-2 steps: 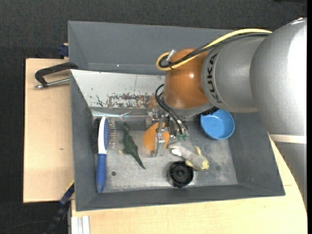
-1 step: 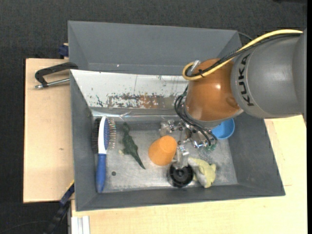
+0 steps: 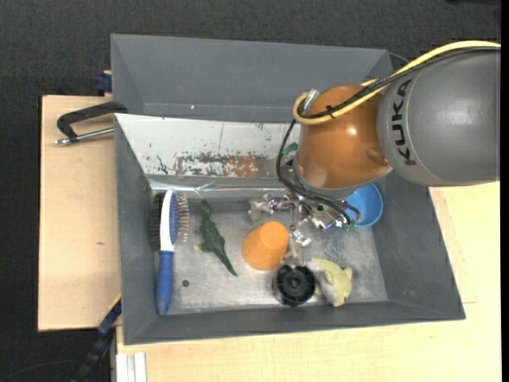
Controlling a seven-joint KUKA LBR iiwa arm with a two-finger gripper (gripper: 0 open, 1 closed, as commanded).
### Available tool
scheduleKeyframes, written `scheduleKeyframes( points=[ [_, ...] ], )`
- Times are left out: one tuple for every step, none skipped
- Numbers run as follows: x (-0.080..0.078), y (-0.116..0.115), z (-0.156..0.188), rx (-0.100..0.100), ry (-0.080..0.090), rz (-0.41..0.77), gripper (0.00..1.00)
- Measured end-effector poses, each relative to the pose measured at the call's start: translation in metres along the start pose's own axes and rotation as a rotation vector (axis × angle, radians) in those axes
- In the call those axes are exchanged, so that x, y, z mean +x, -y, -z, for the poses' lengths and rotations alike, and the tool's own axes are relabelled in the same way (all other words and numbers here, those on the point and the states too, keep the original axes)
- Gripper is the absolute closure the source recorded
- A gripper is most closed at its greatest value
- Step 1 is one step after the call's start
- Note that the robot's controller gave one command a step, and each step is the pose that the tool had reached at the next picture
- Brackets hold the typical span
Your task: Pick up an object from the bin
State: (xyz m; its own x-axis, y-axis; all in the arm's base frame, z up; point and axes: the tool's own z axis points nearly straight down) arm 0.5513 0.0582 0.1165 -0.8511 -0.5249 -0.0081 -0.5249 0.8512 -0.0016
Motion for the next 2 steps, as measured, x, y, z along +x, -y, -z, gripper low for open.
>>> scheduleKeyframes(
  points=[
    [0.003, 0.013, -0.045, -0.001, -0.004, 0.179, 0.0],
    [0.051, -0.017, -0.043, 0.004, 0.006, 0.566, 0.0]
  ],
)
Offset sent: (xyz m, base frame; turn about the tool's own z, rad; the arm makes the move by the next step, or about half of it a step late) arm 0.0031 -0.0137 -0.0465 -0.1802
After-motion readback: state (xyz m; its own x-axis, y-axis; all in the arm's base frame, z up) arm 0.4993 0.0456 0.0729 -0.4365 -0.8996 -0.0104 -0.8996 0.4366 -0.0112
